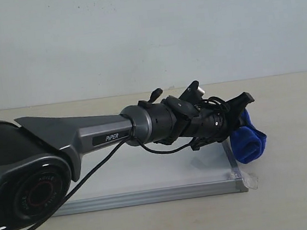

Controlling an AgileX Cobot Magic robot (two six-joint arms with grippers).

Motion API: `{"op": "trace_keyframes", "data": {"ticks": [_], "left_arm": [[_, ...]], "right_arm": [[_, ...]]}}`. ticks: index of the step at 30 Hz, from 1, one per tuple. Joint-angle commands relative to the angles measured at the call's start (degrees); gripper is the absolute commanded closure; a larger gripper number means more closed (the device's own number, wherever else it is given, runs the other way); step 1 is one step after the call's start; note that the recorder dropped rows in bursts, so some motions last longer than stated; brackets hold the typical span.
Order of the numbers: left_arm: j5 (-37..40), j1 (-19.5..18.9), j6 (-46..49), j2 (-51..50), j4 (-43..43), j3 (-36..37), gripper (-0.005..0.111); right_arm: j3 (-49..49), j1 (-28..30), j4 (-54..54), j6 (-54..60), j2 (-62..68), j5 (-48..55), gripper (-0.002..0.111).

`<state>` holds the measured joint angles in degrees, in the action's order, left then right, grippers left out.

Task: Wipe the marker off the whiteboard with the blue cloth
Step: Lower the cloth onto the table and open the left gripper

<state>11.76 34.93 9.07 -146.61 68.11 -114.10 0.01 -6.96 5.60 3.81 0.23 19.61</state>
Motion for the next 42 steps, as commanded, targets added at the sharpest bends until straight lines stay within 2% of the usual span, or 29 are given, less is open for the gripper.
{"op": "trace_keyframes", "data": {"ticks": [1, 42], "left_arm": [[-0.3, -0.3, 0.7, 0.0, -0.1, -0.4, 0.103], [1.7, -0.3, 1.3, 0.0, -0.2, -0.4, 0.101]], "right_arm": [[0.0, 0.1, 0.0, 0.0, -0.2, -0.5, 0.108], [0.0, 0.1, 0.0, 0.0, -0.2, -0.5, 0.108]]}}
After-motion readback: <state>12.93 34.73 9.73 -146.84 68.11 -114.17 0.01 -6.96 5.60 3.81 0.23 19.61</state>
